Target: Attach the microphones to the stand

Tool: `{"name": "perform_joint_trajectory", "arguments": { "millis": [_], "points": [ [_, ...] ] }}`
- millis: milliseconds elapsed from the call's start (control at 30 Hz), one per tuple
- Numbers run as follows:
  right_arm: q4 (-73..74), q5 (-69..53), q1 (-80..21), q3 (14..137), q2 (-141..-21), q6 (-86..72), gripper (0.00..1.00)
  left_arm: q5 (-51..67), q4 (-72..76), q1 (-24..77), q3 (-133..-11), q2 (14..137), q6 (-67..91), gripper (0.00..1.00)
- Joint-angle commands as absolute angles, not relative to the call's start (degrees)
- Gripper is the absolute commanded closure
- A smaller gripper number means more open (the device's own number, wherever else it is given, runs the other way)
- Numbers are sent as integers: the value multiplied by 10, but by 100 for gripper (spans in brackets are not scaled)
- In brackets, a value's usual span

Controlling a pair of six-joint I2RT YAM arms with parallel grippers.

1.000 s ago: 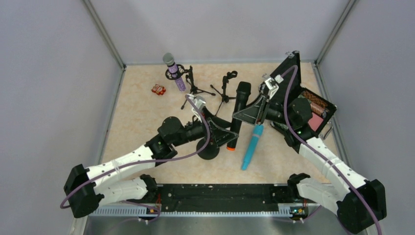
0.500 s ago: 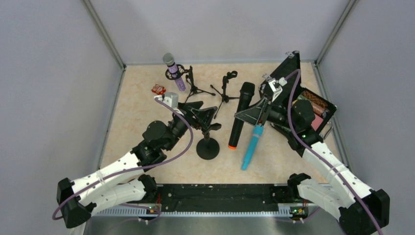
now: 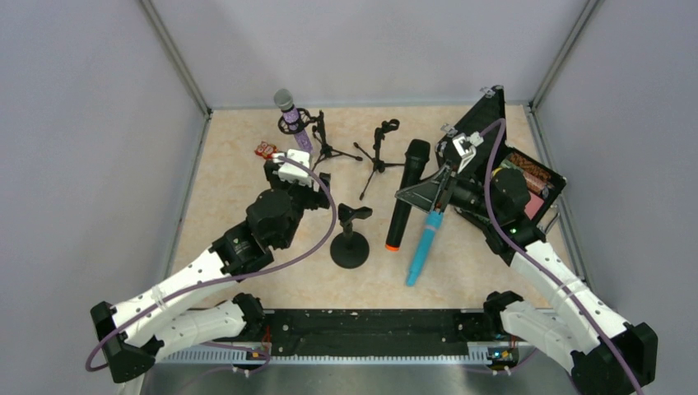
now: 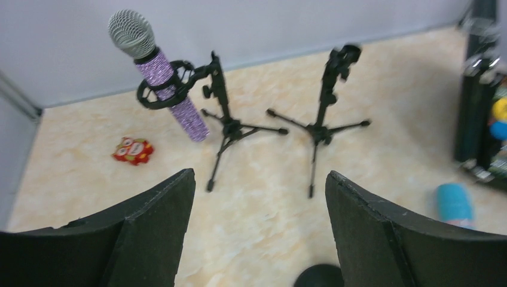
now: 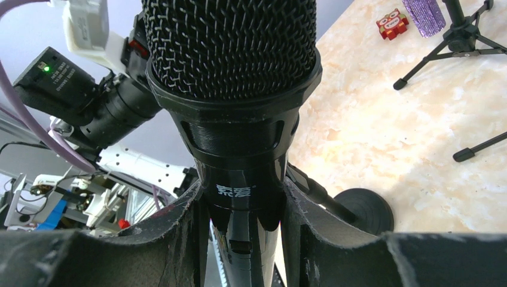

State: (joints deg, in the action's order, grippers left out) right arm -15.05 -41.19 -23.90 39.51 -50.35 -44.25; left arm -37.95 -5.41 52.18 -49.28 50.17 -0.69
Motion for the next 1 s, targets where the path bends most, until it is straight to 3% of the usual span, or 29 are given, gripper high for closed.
{"name": "perform_joint_trajectory", "arguments": {
  "millis": [0,67,333,767,967],
  "points": [
    [-161,-403,-243,432,-487,-423,100,-331,-190,519,-534,507,-119,7],
    [-159,-401,-243,432,-488,-421,100,-295,-244,518,-554,506,-139,1],
    [-162,-401,-243,431,-493,-420,100,-115,-375,518,-595,528,-172,1],
    [-157,-402,-243,437,-500,-412,100,89,-411,499,-632,574,-250,1],
    [-160,-404,-243,438,-505,-412,100,177,-368,408,-622,560,-272,1]
  ]
}}
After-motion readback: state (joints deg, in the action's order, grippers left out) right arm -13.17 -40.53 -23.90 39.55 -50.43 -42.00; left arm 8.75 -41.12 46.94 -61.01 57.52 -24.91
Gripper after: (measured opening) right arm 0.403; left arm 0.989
